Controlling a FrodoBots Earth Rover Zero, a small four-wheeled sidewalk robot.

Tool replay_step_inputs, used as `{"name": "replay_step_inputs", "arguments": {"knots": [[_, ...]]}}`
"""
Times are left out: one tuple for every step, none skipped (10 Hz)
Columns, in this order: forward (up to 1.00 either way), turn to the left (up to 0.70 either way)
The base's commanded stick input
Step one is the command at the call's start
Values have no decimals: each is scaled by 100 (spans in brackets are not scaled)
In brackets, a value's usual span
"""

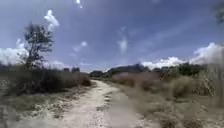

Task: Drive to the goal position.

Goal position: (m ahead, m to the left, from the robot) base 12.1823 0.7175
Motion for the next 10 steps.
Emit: {"name": "replay_step_inputs", "arguments": {"knots": [[85, 4], [85, 4], [85, 4], [85, 4], [85, 4], [85, 4], [85, 4], [85, 4], [85, 4], [85, 4]]}}
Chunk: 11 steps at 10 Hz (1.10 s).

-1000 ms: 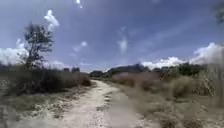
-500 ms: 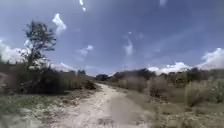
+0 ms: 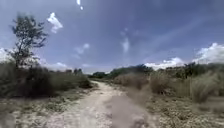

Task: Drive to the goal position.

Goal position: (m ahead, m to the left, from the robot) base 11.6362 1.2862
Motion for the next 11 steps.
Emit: {"name": "replay_step_inputs", "arguments": {"knots": [[85, 4], [85, 4], [85, 4], [85, 4], [85, 4], [85, 4], [85, 4], [85, 4], [85, 4], [85, 4], [85, 4]]}}
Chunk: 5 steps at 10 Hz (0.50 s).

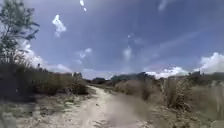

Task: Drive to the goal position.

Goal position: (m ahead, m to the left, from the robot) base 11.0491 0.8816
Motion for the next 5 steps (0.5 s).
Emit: {"name": "replay_step_inputs", "arguments": {"knots": [[85, 4], [85, 4], [85, 16], [85, 37], [85, 38]]}}
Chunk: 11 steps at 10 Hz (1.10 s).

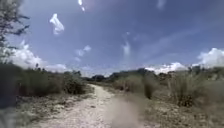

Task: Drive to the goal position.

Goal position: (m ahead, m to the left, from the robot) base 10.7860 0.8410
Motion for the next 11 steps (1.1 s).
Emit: {"name": "replay_step_inputs", "arguments": {"knots": [[85, 38], [85, 31], [85, 4], [85, 4], [85, 4], [85, 4], [85, 4], [85, 4], [85, 4], [85, 4], [85, 4]]}}
